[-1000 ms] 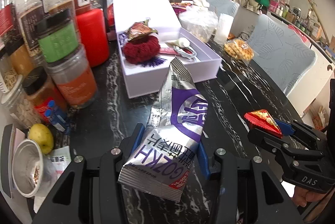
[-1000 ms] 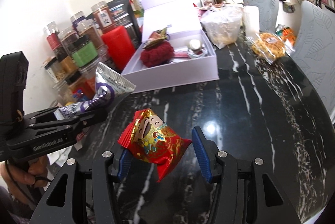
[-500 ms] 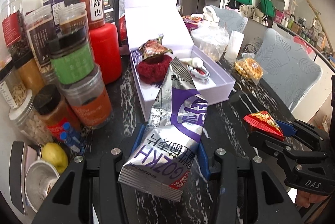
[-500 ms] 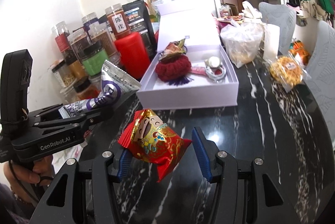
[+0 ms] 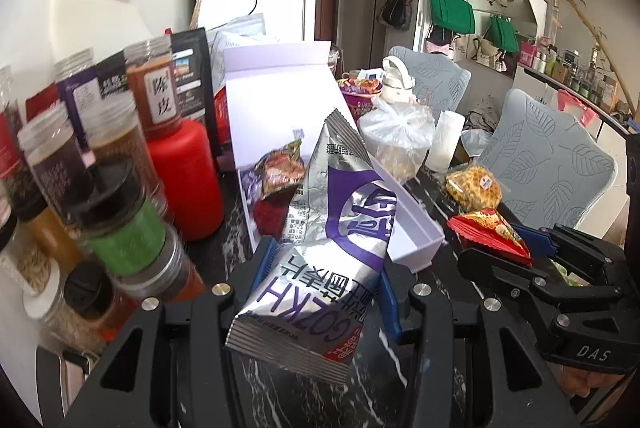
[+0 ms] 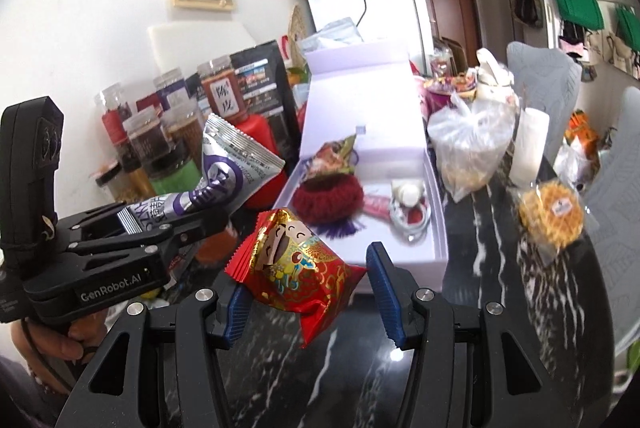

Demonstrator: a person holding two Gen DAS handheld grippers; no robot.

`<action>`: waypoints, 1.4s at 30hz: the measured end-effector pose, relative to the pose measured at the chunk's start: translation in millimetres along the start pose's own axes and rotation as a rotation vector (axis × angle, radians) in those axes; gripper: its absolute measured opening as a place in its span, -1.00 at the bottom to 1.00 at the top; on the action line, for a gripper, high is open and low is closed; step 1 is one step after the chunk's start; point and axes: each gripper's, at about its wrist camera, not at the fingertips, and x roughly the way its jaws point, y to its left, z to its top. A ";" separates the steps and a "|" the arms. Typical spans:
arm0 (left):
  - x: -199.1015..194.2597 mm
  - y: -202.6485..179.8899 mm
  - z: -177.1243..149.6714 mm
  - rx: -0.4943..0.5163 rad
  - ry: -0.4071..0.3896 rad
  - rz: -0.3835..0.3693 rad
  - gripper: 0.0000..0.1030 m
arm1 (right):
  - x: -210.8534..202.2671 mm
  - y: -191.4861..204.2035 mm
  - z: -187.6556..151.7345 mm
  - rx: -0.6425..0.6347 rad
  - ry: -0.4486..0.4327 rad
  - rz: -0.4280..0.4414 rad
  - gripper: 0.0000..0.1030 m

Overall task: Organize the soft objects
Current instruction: 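Carry the GOZKH bag with the left tool while the right tool carries the red packet toward the box, then release the GOZKH bag into the box while the right tool releases the red packet beside it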

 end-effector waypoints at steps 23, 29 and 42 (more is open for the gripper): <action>68.6 7.1 74.9 -0.031 -0.065 0.062 -0.11 | 66.8 -38.3 93.4 -0.016 -0.033 0.027 0.03; 96.7 17.5 70.6 -0.053 -0.016 0.080 -0.11 | 100.0 -50.1 93.7 0.004 -0.007 0.050 0.03; 145.8 33.4 56.0 -0.045 0.092 0.139 -0.11 | 151.0 -64.2 80.9 0.019 0.105 -0.023 0.04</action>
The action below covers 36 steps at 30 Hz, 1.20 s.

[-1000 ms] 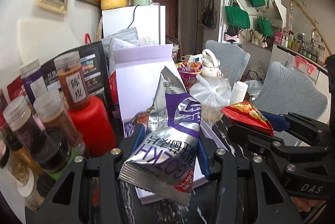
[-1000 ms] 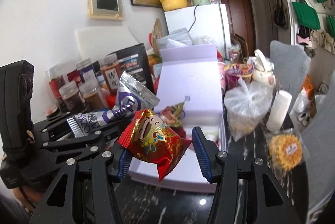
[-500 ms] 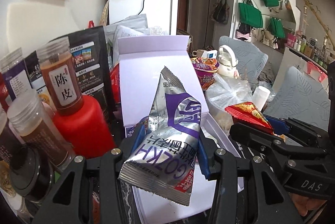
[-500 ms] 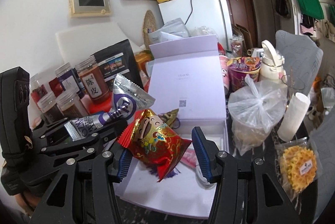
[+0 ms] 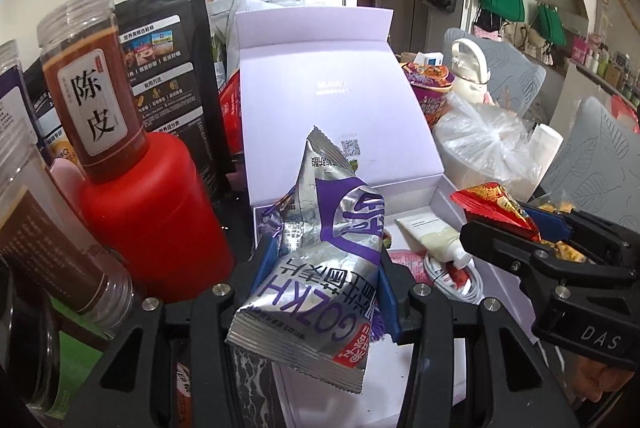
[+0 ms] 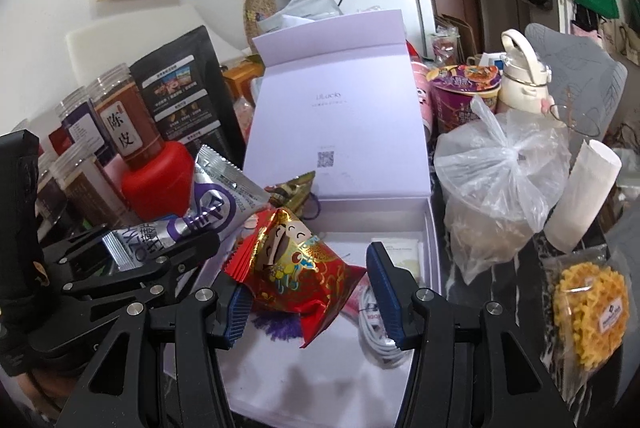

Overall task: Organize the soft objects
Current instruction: 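Release the GOZKH bag into the box while the right tool releases the red packet beside it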

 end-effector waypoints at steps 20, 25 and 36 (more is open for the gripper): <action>25.5 1.9 -1.3 0.013 0.102 0.027 0.13 | 16.6 -13.1 -4.3 -0.018 0.100 -0.135 0.21; 17.1 3.4 0.8 0.011 0.065 0.056 0.66 | 10.5 -12.7 -2.5 -0.025 0.087 -0.149 0.51; 8.9 2.4 3.6 0.014 0.057 0.071 0.69 | 6.8 -15.9 -2.5 -0.011 0.089 -0.172 0.52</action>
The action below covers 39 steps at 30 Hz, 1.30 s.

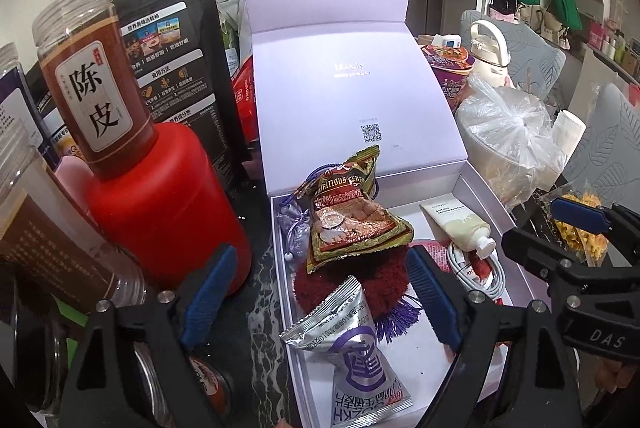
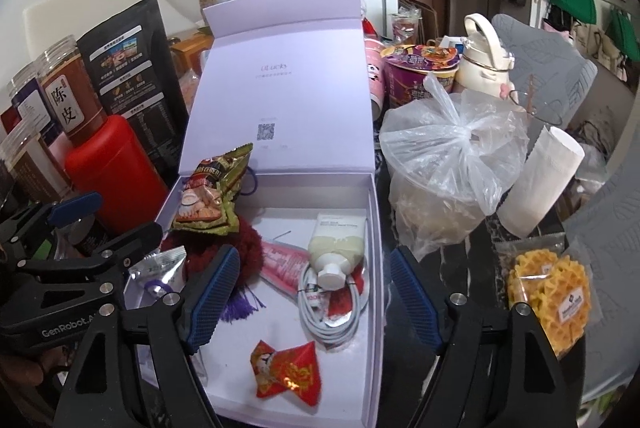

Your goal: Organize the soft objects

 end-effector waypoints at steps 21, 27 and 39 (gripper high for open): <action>-71.8 -9.5 19.0 -0.010 -0.150 0.040 0.69 | -60.5 5.6 4.0 -0.037 -0.129 -0.045 0.54; -105.6 -9.9 15.7 -0.023 -0.223 0.007 0.69 | -92.7 4.9 0.5 -0.043 -0.188 -0.075 0.58; -166.6 -2.5 -4.7 -0.022 -0.320 -0.037 0.69 | -151.9 21.2 -20.7 -0.067 -0.293 -0.095 0.75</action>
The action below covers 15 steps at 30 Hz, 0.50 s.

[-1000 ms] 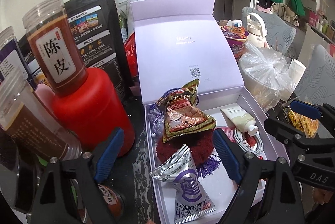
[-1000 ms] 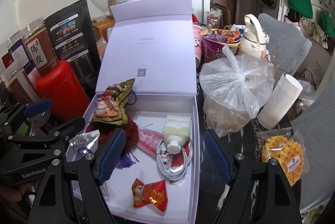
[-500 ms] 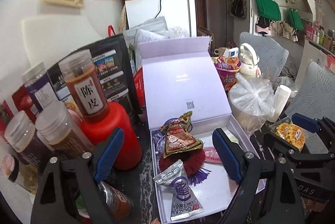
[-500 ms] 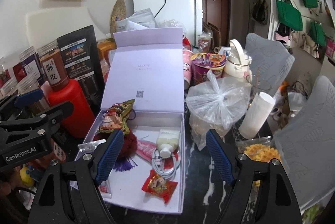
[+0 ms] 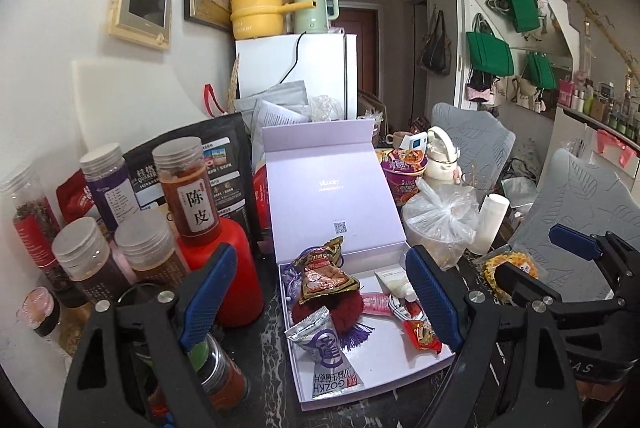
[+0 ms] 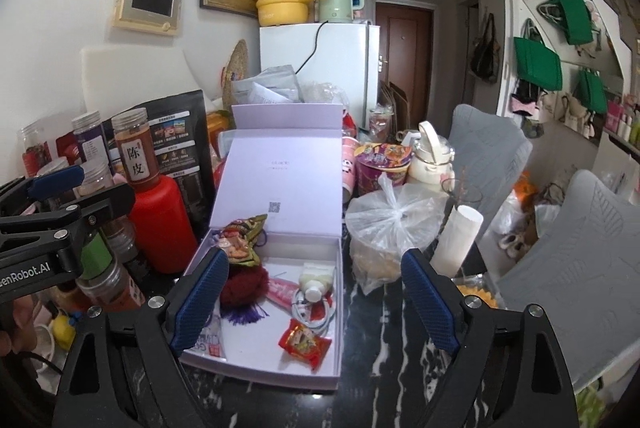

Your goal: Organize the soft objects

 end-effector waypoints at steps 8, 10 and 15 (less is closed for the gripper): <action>-30.2 4.9 -17.5 0.005 -0.016 -0.019 0.69 | -39.2 12.0 -15.0 0.008 -0.057 -0.020 0.85; -35.2 4.4 -23.1 0.006 -0.021 -0.034 0.69 | -45.9 15.2 -20.1 0.008 -0.063 -0.040 0.85; -44.3 1.6 -39.8 0.028 -0.018 -0.041 0.69 | -60.2 20.1 -36.7 0.026 -0.075 -0.103 0.86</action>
